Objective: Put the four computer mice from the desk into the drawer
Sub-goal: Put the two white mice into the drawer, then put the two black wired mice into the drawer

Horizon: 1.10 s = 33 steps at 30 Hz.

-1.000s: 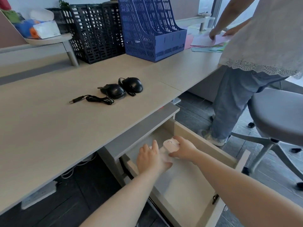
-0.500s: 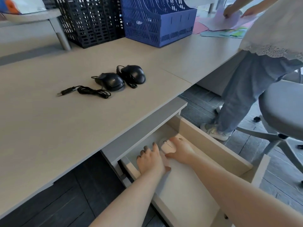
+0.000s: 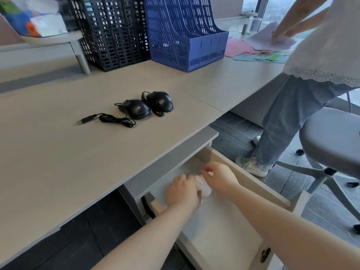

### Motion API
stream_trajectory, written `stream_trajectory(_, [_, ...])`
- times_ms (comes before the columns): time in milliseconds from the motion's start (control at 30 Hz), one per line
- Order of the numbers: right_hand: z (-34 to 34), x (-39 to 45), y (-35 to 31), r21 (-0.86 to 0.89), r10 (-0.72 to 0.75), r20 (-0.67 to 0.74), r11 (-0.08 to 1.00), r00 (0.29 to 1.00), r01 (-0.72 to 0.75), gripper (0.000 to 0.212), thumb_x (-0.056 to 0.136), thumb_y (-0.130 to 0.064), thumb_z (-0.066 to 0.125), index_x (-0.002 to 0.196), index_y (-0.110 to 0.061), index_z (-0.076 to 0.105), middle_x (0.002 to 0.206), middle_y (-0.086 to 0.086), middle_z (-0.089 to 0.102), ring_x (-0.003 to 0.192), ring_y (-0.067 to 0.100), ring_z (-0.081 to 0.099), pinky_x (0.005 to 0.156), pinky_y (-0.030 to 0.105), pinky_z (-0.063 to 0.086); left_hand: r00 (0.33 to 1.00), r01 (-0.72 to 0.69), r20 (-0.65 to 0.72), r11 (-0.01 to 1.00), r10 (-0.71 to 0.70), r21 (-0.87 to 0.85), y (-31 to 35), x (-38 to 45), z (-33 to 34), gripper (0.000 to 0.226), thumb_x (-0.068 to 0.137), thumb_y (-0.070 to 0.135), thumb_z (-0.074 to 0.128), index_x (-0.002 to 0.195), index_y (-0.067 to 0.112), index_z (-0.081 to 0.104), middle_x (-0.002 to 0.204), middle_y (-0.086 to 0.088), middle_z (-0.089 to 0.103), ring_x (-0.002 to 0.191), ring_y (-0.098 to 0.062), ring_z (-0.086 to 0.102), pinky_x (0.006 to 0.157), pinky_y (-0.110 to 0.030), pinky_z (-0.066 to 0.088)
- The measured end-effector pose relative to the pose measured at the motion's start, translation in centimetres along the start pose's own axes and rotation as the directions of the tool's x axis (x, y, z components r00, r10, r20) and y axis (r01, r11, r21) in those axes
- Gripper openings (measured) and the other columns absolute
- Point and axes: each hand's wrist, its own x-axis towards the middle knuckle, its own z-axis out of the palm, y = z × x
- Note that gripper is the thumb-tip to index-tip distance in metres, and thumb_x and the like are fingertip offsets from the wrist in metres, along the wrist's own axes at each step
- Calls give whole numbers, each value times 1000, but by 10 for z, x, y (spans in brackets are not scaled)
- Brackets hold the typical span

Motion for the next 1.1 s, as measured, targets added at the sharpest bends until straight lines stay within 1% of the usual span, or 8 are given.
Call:
stream_trajectory(67, [-18, -3, -12, 71, -5, -121, 997, 993, 14, 25, 91, -25, 51, 92, -6, 69, 91, 9, 72, 90, 29, 65, 78, 41, 56, 996, -74, -59, 995, 70, -59, 6, -3, -24, 19, 91, 26, 47, 101, 13, 55, 111, -8, 61, 104, -29, 55, 72, -34, 41])
stream_trajectory(300, [-49, -9, -64, 196, -76, -320, 970, 944, 145, 30, 92, -24, 53, 77, 0, 63, 75, 16, 68, 74, 33, 61, 66, 38, 51, 892, -219, -431, 965, 138, -145, -3, -6, -92, 19, 92, 23, 47, 83, 9, 57, 88, -9, 64, 82, -32, 59, 61, -35, 40])
stream_trajectory(467, [-55, -5, -103, 219, -194, -419, 926, 887, 306, 24, 93, -26, 54, 83, -8, 68, 78, 4, 68, 79, 24, 60, 71, 35, 49, 703, -306, -696, 945, 144, -114, -31, -4, -120, 25, 88, 28, 46, 77, 10, 61, 77, -6, 62, 76, -31, 57, 54, -34, 41])
stream_trajectory(567, [-52, 10, -121, 192, -260, -448, 906, 855, 376, 20, 91, -25, 56, 102, -12, 67, 99, 3, 68, 101, 23, 56, 83, 28, 41, 602, -206, -786, 978, 140, 16, -54, 11, -131, 35, 83, 35, 46, 100, 11, 65, 96, -10, 66, 88, -34, 58, 64, -37, 49])
stream_trajectory(667, [-45, 29, -136, 146, -269, -383, 927, 884, 346, 39, 90, -30, 57, 127, -16, 54, 128, 5, 56, 126, 26, 40, 101, 32, 34, 719, 26, -693, 999, -50, -45, -75, 29, -141, 50, 84, 41, 56, 128, 17, 51, 136, -10, 49, 123, -35, 42, 85, -47, 46])
stream_trajectory(767, [-42, 55, -151, 80, -218, -285, 965, 933, 250, 61, 86, -41, 56, 141, -27, 33, 147, 7, 36, 140, 28, 22, 112, 43, 30, 837, 168, -521, 985, -165, -43, -97, 50, -148, 74, 80, 64, 50, 142, 32, 26, 153, -3, 21, 142, -33, 12, 102, -53, 33])
stream_trajectory(967, [-38, 112, -167, -45, -209, -178, 978, 962, 204, 74, 83, -54, 51, 146, -40, 15, 159, 11, 16, 147, 33, 6, 117, 51, 18, 896, 131, -416, 987, -156, -87, -111, 88, -154, 80, 74, 77, 42, 142, 45, 14, 159, 4, 3, 145, -30, -10, 107, -67, 20])
stream_trajectory(1100, [-35, 137, -172, -70, -232, -168, 972, 958, 223, 74, 82, -58, 50, 146, -41, 16, 158, 11, 19, 145, 34, 17, 116, 49, 22, 928, 134, -350, 991, -131, -17, -112, 110, -159, 67, 79, 68, 40, 139, 49, 17, 159, 6, 7, 144, -36, 1, 106, -69, 21])
